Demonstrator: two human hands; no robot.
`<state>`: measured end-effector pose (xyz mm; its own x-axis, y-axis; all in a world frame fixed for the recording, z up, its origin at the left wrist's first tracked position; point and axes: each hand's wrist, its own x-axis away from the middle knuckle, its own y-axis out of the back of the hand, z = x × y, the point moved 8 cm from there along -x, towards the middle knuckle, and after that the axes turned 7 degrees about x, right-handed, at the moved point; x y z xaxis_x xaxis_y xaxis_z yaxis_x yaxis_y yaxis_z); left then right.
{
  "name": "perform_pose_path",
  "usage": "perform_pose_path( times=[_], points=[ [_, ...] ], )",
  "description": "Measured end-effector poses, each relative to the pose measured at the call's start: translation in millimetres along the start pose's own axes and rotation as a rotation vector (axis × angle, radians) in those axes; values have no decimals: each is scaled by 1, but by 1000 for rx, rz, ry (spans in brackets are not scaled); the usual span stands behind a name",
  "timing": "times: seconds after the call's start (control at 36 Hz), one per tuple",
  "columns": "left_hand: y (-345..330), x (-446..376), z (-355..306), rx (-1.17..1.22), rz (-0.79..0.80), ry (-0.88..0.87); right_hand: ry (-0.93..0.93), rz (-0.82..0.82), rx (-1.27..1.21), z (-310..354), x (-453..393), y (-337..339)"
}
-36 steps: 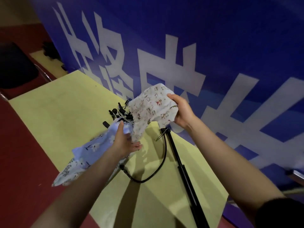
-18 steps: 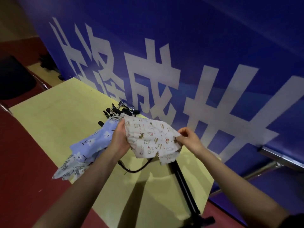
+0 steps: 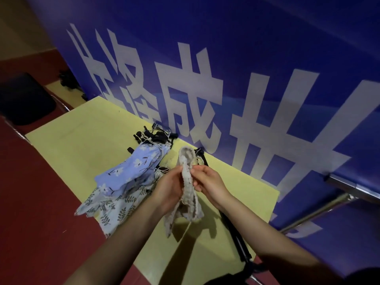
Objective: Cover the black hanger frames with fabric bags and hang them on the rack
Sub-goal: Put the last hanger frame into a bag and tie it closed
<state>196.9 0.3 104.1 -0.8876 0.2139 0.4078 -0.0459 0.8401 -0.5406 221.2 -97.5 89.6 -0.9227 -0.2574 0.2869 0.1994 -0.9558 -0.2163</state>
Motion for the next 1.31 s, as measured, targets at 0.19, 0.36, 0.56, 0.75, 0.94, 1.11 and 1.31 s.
perform_pose_path(
  times=[0.19, 0.36, 0.56, 0.75, 0.94, 1.11, 1.31],
  points=[
    [23, 9, -5, 53, -146, 9, -130, 52, 316, -11, -7, -2],
    [75, 28, -26, 88, -352, -96, -178, -4, 152, -7, -28, 13],
    [125, 64, -41, 44, -373, -116, -215, 17, 360, -23, -44, 6],
    [156, 100, -41, 62, -515, -179, -326, 145, 292, -71, -60, -43],
    [199, 138, -49, 184, -882, -355, -426, 130, 642, -131, -95, -48],
    [218, 136, -60, 150, -905, -401, -265, 201, 1159, -155, -126, -43],
    [244, 115, -47, 144, -953, -319, 100, 351, 1387, -153, -128, -91]
  ],
)
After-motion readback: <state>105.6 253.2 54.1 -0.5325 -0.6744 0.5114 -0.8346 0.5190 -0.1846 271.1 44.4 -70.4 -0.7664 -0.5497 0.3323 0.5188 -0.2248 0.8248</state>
